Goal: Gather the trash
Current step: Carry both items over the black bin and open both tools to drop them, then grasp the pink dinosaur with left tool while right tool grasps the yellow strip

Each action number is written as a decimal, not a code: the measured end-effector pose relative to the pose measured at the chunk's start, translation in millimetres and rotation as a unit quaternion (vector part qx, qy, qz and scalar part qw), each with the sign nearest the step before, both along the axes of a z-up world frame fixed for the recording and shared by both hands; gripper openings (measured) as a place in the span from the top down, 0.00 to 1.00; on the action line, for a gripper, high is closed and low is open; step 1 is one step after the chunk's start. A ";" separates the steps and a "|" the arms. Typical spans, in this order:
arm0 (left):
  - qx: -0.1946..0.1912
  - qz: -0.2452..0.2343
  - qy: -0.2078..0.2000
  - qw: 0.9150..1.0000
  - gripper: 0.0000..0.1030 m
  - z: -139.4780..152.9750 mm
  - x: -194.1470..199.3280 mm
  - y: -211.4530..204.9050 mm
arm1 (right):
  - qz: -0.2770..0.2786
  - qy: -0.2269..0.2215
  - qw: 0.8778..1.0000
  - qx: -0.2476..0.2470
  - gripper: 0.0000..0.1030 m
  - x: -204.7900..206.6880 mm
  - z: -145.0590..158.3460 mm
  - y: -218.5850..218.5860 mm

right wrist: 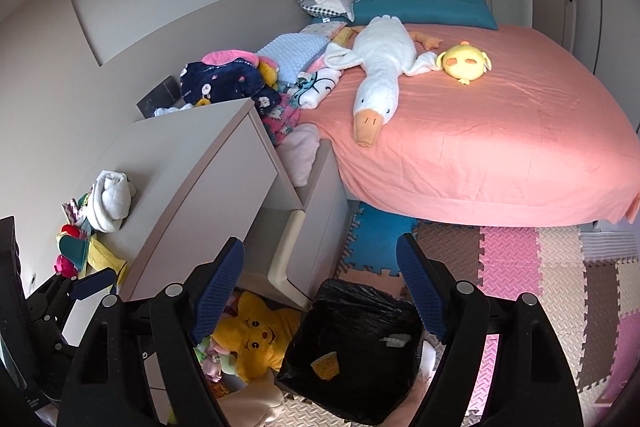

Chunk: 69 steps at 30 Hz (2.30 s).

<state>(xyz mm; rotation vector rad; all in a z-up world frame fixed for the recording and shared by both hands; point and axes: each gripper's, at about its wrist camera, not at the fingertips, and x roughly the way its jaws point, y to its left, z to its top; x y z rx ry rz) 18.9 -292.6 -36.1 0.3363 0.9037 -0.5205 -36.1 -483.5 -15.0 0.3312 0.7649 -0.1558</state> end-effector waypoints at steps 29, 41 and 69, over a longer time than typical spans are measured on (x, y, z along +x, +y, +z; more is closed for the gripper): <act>-0.009 0.143 -0.035 0.989 0.11 27.4 17.3 155.0 | 0.151 -0.012 0.988 -0.015 0.24 51.2 11.8 149.7; -0.007 0.205 -0.028 0.978 0.24 12.5 39.1 210.6 | 0.206 -0.009 0.978 -0.022 0.24 73.2 2.9 196.7; -0.043 0.231 -0.005 0.972 0.62 -11.2 64.8 257.5 | 0.308 0.030 0.945 -0.106 0.54 105.2 -39.4 280.2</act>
